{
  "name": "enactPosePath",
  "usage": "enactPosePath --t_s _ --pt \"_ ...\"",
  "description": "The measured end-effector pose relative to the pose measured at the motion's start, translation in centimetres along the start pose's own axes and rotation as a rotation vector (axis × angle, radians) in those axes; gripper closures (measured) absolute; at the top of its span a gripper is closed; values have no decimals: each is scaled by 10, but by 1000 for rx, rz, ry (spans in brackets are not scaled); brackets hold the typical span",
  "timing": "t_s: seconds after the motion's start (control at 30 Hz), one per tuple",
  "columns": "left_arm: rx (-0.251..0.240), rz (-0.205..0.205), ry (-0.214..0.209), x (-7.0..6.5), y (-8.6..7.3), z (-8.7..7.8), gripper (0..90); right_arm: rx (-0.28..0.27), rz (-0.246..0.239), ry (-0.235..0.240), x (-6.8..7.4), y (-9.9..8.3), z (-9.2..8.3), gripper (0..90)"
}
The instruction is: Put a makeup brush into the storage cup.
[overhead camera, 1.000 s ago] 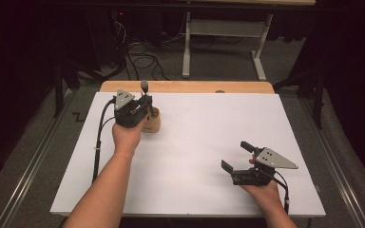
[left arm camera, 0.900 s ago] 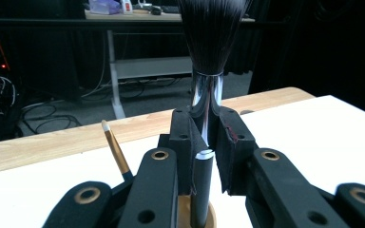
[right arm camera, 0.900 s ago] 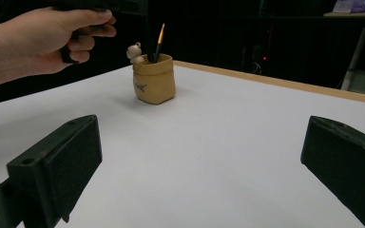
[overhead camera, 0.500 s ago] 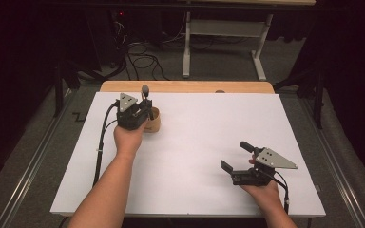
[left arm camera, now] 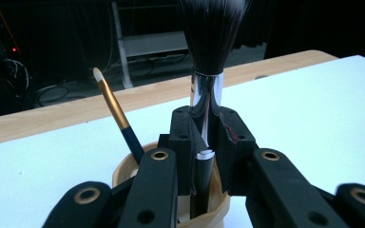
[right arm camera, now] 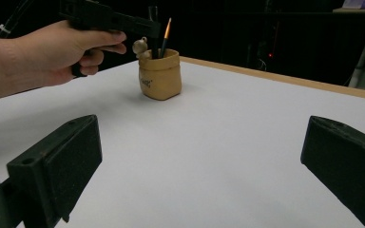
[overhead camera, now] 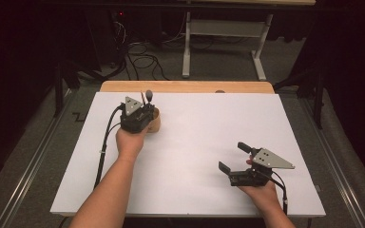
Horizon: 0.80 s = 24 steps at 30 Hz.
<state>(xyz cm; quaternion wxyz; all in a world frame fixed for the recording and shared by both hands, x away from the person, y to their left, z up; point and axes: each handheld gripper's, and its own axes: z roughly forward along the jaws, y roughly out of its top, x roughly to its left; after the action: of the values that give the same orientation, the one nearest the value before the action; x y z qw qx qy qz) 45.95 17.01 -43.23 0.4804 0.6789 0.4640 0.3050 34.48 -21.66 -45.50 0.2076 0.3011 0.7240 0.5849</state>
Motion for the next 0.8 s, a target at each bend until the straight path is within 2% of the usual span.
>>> enactPosePath --t_s 0.2,0.37,0.4,0.43,0.47,0.5,0.53,0.6,0.7,0.8 --pt "14 14 3 -2 -2 3 778 0 3 -1 0 0 0 4" --pt "3 8 -6 -3 -1 4 770 0 3 2 0 0 0 4" --pt "-8 12 -8 -4 0 3 728 1 3 3 0 0 0 4" --pt "-18 9 -5 -5 0 3 639 1 3 3 0 0 0 4" --pt "-22 3 -5 -5 1 2 503 1 4 3 0 0 0 4" --pt "-23 -6 -16 -5 2 2 420 0 4 4 0 0 0 4" --pt "-24 -12 -24 -5 3 1 375 -1 3 4 0 0 0 4" --pt "-29 -13 -9 -4 4 0 274 1 6 6 1 0 0 4" --pt "-39 -19 -6 -2 6 -4 216 6 4 8 1 0 1 5" --pt "-55 -14 -15 -2 8 -8 204 6 3 6 2 0 1 5"
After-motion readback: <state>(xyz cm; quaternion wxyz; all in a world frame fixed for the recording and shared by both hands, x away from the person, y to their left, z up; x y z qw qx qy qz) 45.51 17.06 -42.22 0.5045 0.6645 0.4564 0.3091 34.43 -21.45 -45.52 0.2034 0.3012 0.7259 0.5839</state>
